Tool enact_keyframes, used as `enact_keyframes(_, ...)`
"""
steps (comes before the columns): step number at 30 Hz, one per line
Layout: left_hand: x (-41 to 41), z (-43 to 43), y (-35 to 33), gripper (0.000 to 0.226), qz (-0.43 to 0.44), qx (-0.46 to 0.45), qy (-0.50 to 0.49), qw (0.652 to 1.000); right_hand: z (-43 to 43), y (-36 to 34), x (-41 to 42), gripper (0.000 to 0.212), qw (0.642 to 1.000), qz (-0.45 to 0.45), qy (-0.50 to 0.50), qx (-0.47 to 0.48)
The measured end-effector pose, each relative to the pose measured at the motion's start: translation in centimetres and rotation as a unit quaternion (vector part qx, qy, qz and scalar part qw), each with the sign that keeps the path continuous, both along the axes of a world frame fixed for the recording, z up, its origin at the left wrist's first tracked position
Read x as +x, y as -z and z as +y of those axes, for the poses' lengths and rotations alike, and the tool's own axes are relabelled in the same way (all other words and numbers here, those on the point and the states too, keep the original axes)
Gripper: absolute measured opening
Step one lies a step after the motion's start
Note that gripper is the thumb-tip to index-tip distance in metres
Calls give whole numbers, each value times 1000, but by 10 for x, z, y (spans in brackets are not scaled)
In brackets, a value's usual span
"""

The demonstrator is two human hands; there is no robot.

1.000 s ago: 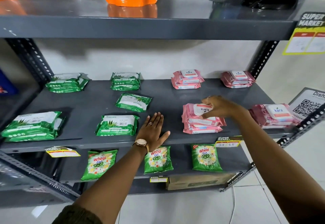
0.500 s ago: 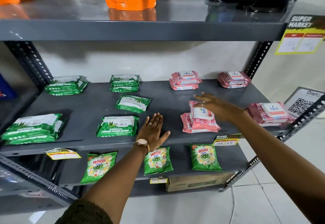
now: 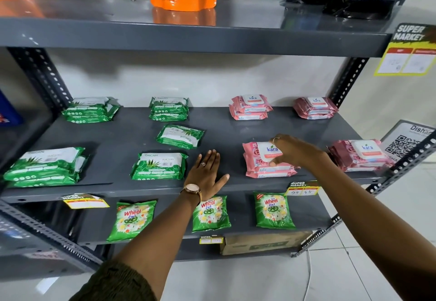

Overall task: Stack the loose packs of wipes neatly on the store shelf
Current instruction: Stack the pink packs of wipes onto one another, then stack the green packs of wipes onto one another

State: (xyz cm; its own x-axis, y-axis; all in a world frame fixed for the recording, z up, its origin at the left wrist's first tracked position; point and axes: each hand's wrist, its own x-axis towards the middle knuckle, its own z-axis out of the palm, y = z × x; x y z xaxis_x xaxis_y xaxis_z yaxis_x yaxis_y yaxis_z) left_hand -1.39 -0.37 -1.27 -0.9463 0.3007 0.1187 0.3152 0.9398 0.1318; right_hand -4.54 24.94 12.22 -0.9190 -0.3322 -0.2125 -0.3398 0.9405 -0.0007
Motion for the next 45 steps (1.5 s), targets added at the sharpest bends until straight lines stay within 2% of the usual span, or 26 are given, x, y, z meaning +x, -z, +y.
enact_keyframes(11, 0, -2, 1, 76, -5, -1, 1, 1000, -1, -2, 10, 70, 1000, 7, -5, -28)
enact_keyframes(16, -1, -2, -9, 76, -66, -1, 9, 998, -7, -11, 22, 72, 1000, 17, 6, -20)
enact_keyframes(19, -10, -13, -30, 74, -104, 23, 51, 993, -28, -8, 37, 65, 989, 77, -5, -127)
enact_keyframes(23, -33, -50, -61, 61, 15, 75, 67, 995, -93, 29, 56, 54, 964, 97, -24, -247)
enact_keyframes(25, -53, -68, -75, 66, -3, 71, 27, 997, -124, 57, 55, 57, 973, 51, -34, -222)
enact_keyframes(28, -85, -93, -83, 79, -87, 0, -6, 996, -150, 94, 45, 68, 986, -6, 0, -164)
enact_keyframes(31, -110, -108, -81, 87, -181, -96, -12, 979, -156, 123, 40, 72, 991, 32, 28, -126)
enact_keyframes(33, -122, -108, -79, 92, -206, -127, -10, 970, -156, 134, 39, 72, 991, 55, 26, -123)
enact_keyframes(36, -129, -104, -82, 95, -211, -109, -8, 971, -154, 138, 37, 71, 990, 63, 24, -121)
enact_keyframes(39, -129, -107, -99, 84, -197, -89, 4, 976, -155, 137, 38, 71, 991, 58, 25, -120)
enact_keyframes(42, -112, -116, -123, 91, -184, -87, -5, 979, -154, 135, 38, 71, 991, 54, 22, -120)
enact_keyframes(45, -76, -124, -147, 74, -170, -87, 2, 982, -155, 136, 38, 70, 991, 54, 19, -120)
